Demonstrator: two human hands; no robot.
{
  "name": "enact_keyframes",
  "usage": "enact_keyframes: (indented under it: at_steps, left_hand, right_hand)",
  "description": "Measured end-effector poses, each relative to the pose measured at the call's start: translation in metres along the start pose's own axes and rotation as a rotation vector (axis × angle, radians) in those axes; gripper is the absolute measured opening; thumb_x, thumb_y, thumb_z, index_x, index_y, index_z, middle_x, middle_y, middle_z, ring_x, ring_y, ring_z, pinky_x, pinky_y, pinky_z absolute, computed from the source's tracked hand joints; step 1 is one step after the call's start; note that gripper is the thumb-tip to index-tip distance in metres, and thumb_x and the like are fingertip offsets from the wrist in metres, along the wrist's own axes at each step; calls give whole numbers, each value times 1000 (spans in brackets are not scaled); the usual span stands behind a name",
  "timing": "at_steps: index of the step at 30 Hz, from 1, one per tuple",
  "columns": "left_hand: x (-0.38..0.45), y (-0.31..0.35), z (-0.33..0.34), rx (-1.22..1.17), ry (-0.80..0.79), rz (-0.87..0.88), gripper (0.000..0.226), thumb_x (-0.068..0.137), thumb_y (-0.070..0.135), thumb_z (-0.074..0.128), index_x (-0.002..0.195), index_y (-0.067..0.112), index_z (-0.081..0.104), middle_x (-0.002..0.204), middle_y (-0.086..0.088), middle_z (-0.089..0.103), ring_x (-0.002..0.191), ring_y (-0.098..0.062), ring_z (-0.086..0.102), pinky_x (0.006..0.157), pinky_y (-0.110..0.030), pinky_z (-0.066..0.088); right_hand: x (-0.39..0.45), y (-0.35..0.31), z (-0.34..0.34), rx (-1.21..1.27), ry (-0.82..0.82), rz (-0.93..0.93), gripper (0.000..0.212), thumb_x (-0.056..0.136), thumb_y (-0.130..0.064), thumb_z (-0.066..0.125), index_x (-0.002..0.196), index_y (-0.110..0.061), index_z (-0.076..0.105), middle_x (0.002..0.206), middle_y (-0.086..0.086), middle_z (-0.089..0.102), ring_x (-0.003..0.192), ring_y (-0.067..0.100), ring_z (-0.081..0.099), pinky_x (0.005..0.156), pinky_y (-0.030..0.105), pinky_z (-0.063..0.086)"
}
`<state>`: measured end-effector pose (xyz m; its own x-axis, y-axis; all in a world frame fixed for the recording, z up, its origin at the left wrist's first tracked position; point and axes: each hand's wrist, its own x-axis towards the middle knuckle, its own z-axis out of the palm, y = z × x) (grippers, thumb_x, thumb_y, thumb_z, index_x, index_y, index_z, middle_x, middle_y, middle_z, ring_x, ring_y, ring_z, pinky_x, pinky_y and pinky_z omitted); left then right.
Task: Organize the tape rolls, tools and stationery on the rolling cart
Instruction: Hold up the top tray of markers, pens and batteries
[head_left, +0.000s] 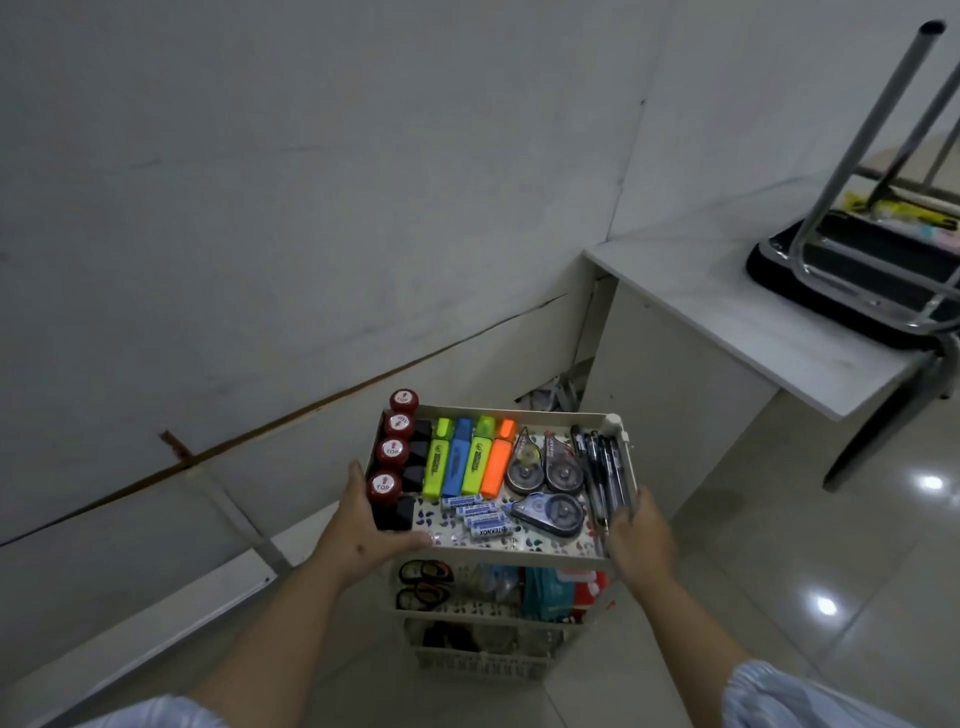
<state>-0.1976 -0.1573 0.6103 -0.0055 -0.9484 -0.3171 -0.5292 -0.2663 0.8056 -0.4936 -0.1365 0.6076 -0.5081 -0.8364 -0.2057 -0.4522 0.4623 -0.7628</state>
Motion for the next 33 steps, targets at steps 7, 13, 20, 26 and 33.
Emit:
enact_keyframes:
  at_steps: [7, 13, 20, 26, 33]
  left_hand:
    - [-7, 8, 23, -49, 131, 12, 125, 38, 57, 83, 139, 17, 22, 138, -7, 40, 124, -24, 43, 102, -47, 42]
    - [0, 21, 48, -61, 290, -64, 122, 47, 52, 84, 142, 17, 15, 145, -9, 33, 130, -27, 38, 105, -48, 38]
    - [9, 39, 69, -115, 434, -196, 130, 38, 73, 74, 142, 23, 14, 149, -8, 30, 131, -28, 39, 104, -52, 40]
    - [23, 56, 87, -130, 536, -206, 125, 54, 50, 82, 146, 20, 3, 153, -8, 19, 135, -29, 33, 109, -48, 35]
    - [46, 68, 87, -151, 519, -195, 115, 49, 48, 85, 140, 16, 22, 142, -7, 35, 129, -25, 39, 106, -49, 39]
  right_hand:
    - [42, -17, -6, -48, -94, -94, 22, 90, -2, 37, 102, -12, 52, 86, 8, 61, 77, 28, 57, 61, 32, 44]
    - [105, -38, -1, -59, -235, -196, 26, 90, 0, 37, 99, -17, 54, 90, 10, 62, 85, 33, 60, 81, 46, 51]
    - [168, -72, 15, -112, -412, -319, 26, 93, -4, 39, 113, -9, 54, 104, 14, 62, 89, 25, 56, 77, 31, 42]
    - [206, -88, 25, -214, -477, -430, 26, 91, -2, 38, 111, -5, 55, 110, 21, 63, 96, 33, 58, 77, 34, 43]
    - [217, -91, 6, -242, -539, -517, 30, 91, -5, 45, 121, -5, 46, 115, 21, 60, 102, 37, 57, 82, 36, 43]
